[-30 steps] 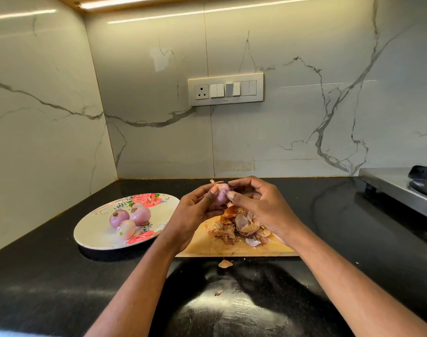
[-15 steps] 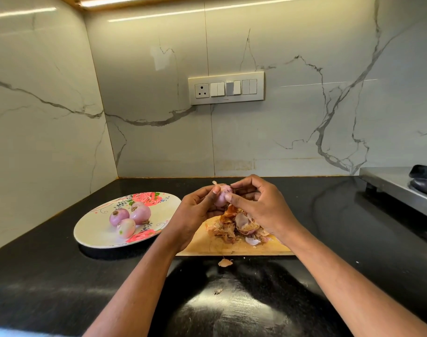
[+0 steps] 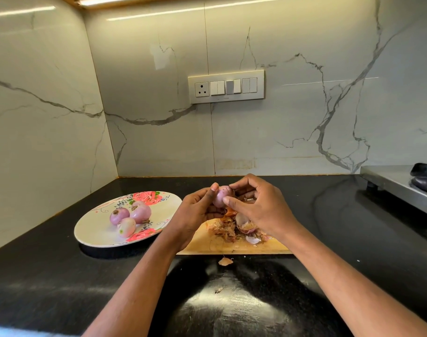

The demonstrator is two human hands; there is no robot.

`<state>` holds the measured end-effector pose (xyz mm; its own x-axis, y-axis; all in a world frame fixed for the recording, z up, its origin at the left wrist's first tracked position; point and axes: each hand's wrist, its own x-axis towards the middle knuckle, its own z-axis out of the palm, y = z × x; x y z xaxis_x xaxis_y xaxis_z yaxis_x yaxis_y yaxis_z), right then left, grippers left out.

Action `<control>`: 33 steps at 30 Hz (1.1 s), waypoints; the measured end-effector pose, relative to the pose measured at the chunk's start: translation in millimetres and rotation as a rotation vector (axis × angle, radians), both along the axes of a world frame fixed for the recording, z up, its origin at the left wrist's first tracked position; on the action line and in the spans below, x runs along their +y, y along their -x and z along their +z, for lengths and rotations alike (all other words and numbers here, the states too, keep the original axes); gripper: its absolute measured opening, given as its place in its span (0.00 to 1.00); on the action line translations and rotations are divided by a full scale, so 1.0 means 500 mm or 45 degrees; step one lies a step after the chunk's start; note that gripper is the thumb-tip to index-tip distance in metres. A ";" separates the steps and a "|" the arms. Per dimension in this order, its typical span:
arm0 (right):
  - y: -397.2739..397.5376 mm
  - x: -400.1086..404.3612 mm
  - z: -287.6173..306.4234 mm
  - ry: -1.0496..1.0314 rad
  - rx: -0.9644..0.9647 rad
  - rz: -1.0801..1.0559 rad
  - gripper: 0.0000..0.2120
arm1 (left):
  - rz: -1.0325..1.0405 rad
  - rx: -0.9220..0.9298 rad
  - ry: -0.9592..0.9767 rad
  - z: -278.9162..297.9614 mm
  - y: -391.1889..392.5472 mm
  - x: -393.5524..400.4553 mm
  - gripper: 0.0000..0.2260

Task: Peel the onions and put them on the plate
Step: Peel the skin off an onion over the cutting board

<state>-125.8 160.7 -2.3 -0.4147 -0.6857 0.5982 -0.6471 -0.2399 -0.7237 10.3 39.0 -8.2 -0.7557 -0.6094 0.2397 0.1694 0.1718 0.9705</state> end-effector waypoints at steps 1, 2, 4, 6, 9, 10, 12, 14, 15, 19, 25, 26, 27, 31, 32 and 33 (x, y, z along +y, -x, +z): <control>0.001 0.000 0.001 0.005 0.003 0.002 0.10 | 0.005 -0.003 -0.006 0.000 0.000 0.000 0.23; 0.003 0.001 0.001 0.012 -0.012 0.008 0.08 | 0.008 -0.004 -0.014 0.000 0.000 -0.001 0.23; 0.006 0.004 0.004 0.024 -0.043 0.012 0.05 | 0.005 -0.006 -0.031 0.001 0.000 -0.001 0.24; 0.008 0.006 0.005 0.016 -0.024 0.007 0.06 | 0.011 -0.012 -0.044 0.002 0.000 -0.002 0.25; 0.006 0.005 0.005 -0.014 0.036 0.030 0.09 | 0.020 0.000 -0.064 0.002 -0.001 -0.003 0.24; 0.006 0.004 0.004 -0.020 0.068 0.033 0.12 | 0.020 0.006 -0.067 0.003 -0.002 -0.003 0.24; 0.005 0.000 0.001 -0.016 0.119 0.023 0.15 | 0.016 0.002 -0.055 0.003 -0.003 -0.003 0.24; 0.004 -0.002 0.001 0.034 0.134 0.004 0.14 | 0.020 -0.009 -0.039 0.004 -0.004 -0.002 0.25; 0.004 -0.004 0.001 0.067 0.128 0.001 0.13 | 0.017 -0.008 -0.041 0.004 -0.005 -0.001 0.25; 0.009 -0.003 0.006 0.140 0.044 0.081 0.07 | -0.005 0.011 -0.083 0.008 -0.007 0.003 0.23; 0.013 -0.005 0.005 0.124 0.127 -0.008 0.04 | -0.077 0.080 -0.174 0.010 -0.011 0.005 0.19; 0.016 -0.006 0.003 0.095 0.156 -0.029 0.03 | -0.087 0.119 -0.208 0.012 -0.011 0.004 0.19; 0.019 -0.006 0.000 0.049 0.199 -0.051 0.03 | -0.095 0.169 -0.245 0.013 -0.012 0.002 0.19; 0.032 -0.007 -0.010 -0.097 0.267 -0.137 0.01 | -0.076 0.328 -0.300 0.018 -0.020 -0.005 0.19; 0.032 -0.006 -0.008 -0.092 0.242 -0.156 0.02 | -0.069 0.333 -0.277 0.018 -0.020 -0.006 0.20; 0.032 -0.004 -0.005 -0.072 0.189 -0.159 0.04 | -0.059 0.324 -0.240 0.018 -0.020 -0.006 0.21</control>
